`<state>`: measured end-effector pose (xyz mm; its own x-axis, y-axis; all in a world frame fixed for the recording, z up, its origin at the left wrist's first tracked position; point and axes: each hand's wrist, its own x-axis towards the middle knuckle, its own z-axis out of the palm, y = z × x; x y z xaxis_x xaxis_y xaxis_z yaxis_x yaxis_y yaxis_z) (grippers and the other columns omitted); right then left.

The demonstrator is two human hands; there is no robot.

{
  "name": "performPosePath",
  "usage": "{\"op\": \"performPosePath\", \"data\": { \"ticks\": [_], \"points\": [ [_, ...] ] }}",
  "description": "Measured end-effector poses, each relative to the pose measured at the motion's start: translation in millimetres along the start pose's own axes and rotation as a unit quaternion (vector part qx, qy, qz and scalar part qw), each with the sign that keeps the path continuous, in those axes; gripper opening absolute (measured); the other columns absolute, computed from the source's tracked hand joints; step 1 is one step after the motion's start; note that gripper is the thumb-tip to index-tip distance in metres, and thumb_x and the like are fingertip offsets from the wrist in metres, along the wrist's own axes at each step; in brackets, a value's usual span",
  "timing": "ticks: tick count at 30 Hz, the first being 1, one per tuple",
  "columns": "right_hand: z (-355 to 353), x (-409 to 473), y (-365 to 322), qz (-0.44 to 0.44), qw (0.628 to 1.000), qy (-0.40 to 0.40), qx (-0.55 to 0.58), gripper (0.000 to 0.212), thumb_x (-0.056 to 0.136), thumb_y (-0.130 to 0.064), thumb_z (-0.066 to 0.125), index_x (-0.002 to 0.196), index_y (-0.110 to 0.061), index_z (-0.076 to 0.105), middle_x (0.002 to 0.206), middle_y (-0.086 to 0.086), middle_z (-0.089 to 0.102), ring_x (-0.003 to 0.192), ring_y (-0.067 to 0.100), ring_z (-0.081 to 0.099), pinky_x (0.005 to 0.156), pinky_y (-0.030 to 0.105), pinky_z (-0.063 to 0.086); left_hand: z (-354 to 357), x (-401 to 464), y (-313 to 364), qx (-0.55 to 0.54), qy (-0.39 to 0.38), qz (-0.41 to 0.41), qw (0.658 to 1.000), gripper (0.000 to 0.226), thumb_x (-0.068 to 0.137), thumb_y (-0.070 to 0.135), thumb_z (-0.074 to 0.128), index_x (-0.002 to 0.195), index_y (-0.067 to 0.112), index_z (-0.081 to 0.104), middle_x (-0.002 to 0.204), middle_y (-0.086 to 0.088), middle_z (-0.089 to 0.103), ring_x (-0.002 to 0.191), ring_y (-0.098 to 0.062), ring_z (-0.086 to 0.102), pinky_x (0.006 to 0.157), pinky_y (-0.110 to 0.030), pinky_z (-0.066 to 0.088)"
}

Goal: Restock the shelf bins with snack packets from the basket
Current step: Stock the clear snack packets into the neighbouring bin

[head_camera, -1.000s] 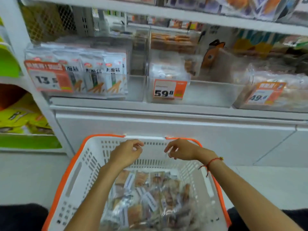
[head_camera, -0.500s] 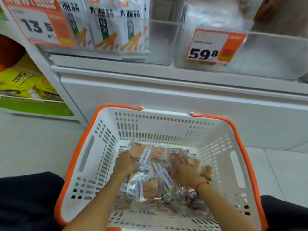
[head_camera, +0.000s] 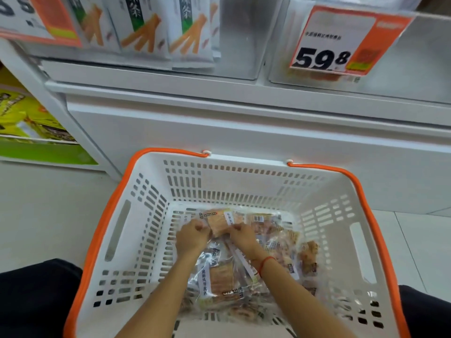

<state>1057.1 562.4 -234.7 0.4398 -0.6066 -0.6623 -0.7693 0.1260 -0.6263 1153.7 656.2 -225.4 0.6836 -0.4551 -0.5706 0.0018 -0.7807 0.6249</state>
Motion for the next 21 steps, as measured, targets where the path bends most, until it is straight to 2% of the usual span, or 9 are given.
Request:
{"op": "performPosePath", "data": {
  "ticks": [2, 4, 8, 10, 12, 14, 17, 19, 21],
  "points": [
    [-6, 1, 1, 0.016, 0.999, 0.000, 0.039, 0.021, 0.091, -0.005, 0.048, 0.086, 0.013, 0.059, 0.079, 0.021, 0.060, 0.066, 0.018, 0.046, 0.060, 0.027, 0.037, 1, -2, 4, -0.103, -0.060, -0.017, 0.993, 0.012, 0.086, 0.010, 0.055, 0.075, 0.006, 0.055, 0.080, -0.003, 0.058, 0.069, -0.021, 0.059, 0.068, -0.038, 0.055],
    [-13, -2, 2, 0.026, 0.996, -0.013, 0.082, 0.011, 0.090, -0.010, 0.053, 0.085, 0.000, 0.055, 0.084, 0.015, 0.059, 0.070, 0.020, 0.052, 0.064, 0.031, 0.043, -1, -11, 12, -0.179, -0.122, -0.043, 0.975, 0.011, 0.091, 0.005, 0.053, 0.081, 0.002, 0.056, 0.087, -0.010, 0.061, 0.074, -0.019, 0.060, 0.064, -0.031, 0.054],
    [-38, -7, 10, 0.041, 0.995, 0.014, 0.092, 0.059, 0.083, -0.040, 0.066, 0.119, 0.006, 0.055, 0.108, 0.019, 0.065, 0.090, 0.027, 0.065, 0.079, 0.034, 0.054, -10, -31, 20, -0.233, -0.201, -0.039, 0.951, 0.017, 0.091, 0.003, 0.055, 0.109, 0.006, 0.054, 0.105, -0.010, 0.063, 0.086, -0.015, 0.062, 0.065, -0.023, 0.055],
    [-59, -21, 7, 0.019, 0.995, -0.034, 0.094, 0.062, 0.074, -0.050, 0.072, 0.106, 0.003, 0.065, 0.104, 0.026, 0.065, 0.092, 0.033, 0.064, 0.073, 0.028, 0.050, -14, -34, 17, -0.234, -0.235, -0.035, 0.943, 0.042, 0.089, 0.005, 0.058, 0.129, 0.008, 0.045, 0.119, -0.009, 0.060, 0.100, -0.018, 0.063, 0.075, -0.027, 0.055],
    [-80, -36, 2, -0.018, 0.988, -0.099, 0.114, 0.065, 0.057, -0.055, 0.082, 0.090, -0.001, 0.067, 0.091, 0.022, 0.060, 0.085, 0.031, 0.061, 0.074, 0.031, 0.048, -22, -42, 17, -0.238, -0.262, -0.020, 0.935, 0.046, 0.089, 0.003, 0.057, 0.132, 0.011, 0.042, 0.123, -0.008, 0.058, 0.109, -0.022, 0.060, 0.087, -0.035, 0.053],
    [-98, -52, -6, -0.056, 0.978, -0.158, 0.120, 0.057, 0.066, -0.046, 0.081, 0.092, 0.001, 0.061, 0.090, 0.014, 0.057, 0.079, 0.022, 0.057, 0.072, 0.030, 0.048, -32, -49, 20, -0.243, -0.296, 0.000, 0.924, 0.040, 0.087, 0.006, 0.059, 0.123, 0.013, 0.044, 0.119, -0.006, 0.060, 0.109, -0.021, 0.060, 0.089, -0.036, 0.052],
    [-122, -73, -26, -0.081, 0.976, -0.195, 0.044, 0.013, 0.088, -0.020, 0.066, 0.095, -0.010, 0.065, 0.096, -0.007, 0.061, 0.081, 0.008, 0.058, 0.074, 0.020, 0.048, -52, -59, 31, -0.245, -0.369, 0.031, 0.896, 0.034, 0.078, 0.027, 0.066, 0.105, 0.008, 0.059, 0.126, -0.007, 0.058, 0.118, -0.021, 0.055, 0.092, -0.034, 0.049],
    [-133, -87, -45, -0.112, 0.974, -0.193, -0.032, 0.028, 0.086, -0.019, 0.068, 0.114, -0.014, 0.062, 0.089, -0.024, 0.060, 0.076, -0.006, 0.056, 0.072, 0.013, 0.044, -62, -60, 40, -0.198, -0.418, 0.029, 0.886, 0.058, 0.077, 0.041, 0.065, 0.125, 0.010, 0.053, 0.132, -0.013, 0.056, 0.118, -0.024, 0.056, 0.096, -0.037, 0.047],
    [-136, -93, -61, -0.151, 0.969, -0.178, -0.087, 0.042, 0.080, -0.018, 0.075, 0.119, -0.016, 0.059, 0.066, -0.025, 0.058, 0.063, -0.007, 0.054, 0.062, 0.010, 0.039, -68, -64, 50, -0.139, -0.463, 0.028, 0.875, 0.069, 0.078, 0.043, 0.064, 0.135, 0.010, 0.043, 0.131, -0.016, 0.057, 0.111, -0.027, 0.061, 0.094, -0.036, 0.050]
  ]
}}
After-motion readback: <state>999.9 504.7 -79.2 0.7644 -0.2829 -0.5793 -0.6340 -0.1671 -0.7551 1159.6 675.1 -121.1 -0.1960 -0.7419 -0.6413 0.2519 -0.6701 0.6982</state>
